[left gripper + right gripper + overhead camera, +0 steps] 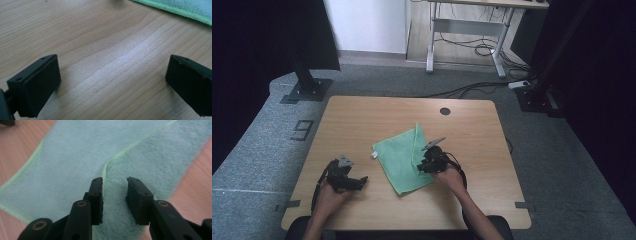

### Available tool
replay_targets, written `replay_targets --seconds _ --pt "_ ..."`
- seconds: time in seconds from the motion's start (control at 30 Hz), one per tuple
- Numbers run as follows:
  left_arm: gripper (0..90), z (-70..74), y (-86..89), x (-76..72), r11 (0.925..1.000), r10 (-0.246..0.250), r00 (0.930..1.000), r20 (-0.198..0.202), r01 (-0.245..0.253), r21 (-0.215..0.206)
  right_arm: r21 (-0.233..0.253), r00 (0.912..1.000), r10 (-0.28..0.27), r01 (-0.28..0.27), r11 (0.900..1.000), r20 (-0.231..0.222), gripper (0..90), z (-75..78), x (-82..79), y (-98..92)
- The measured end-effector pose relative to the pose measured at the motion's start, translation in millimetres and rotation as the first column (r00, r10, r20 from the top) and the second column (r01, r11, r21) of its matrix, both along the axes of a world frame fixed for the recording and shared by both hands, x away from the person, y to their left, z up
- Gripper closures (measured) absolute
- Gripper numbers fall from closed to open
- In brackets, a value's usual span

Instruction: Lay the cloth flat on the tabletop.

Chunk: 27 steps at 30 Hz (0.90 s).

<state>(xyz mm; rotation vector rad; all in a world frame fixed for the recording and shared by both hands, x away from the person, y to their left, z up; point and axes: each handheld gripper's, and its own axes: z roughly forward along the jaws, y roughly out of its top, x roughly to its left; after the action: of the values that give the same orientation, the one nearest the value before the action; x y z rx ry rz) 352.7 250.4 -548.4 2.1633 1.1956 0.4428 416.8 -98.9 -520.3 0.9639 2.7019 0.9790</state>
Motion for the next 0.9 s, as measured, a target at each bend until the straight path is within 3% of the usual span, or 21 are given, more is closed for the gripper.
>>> replay_targets --seconds 0.3,0.43,0.57,0.7,0.77,0.9 --pt "0.0 0.0 0.0 0.0 1.0000 0.000 1.0000 0.000 0.000 0.000 -0.011 0.9986 0.053 -0.053 0.999 -0.004 64.9 -5.3 -7.0 17.5" --pt "0.0 0.0 0.0 0.0 1.0000 0.000 1.0000 0.000 0.000 0.000 -0.013 0.9974 0.072 -0.072 0.997 -0.010 83.3 -6.0 -10.0 22.8" --pt "0.0 0.0 0.0 0.0 1.0000 0.000 1.0000 0.000 0.000 0.000 -0.034 0.9969 0.078 -0.077 0.996 0.012 86.2 -1.0 -12.6 21.8" --pt "0.0 -0.1 -0.1 0.0 1.0000 0.001 1.0000 0.000 -0.001 0.000 -0.029 0.9981 0.047 -0.045 0.999 0.041 86.5 15.1 -13.1 8.4" --pt "0.0 -0.1 -0.1 -0.1 1.0000 0.001 1.0000 0.000 -0.001 -0.001 -0.025 0.9974 0.013 -0.012 1.000 0.071 86.5 26.7 -11.8 -10.5" --pt "0.0 -0.1 -0.1 0.0 1.0000 0.000 1.0000 0.000 0.000 -0.001 -0.035 0.9938 -0.068 0.071 0.997 0.088 86.5 34.4 -10.2 -42.9"
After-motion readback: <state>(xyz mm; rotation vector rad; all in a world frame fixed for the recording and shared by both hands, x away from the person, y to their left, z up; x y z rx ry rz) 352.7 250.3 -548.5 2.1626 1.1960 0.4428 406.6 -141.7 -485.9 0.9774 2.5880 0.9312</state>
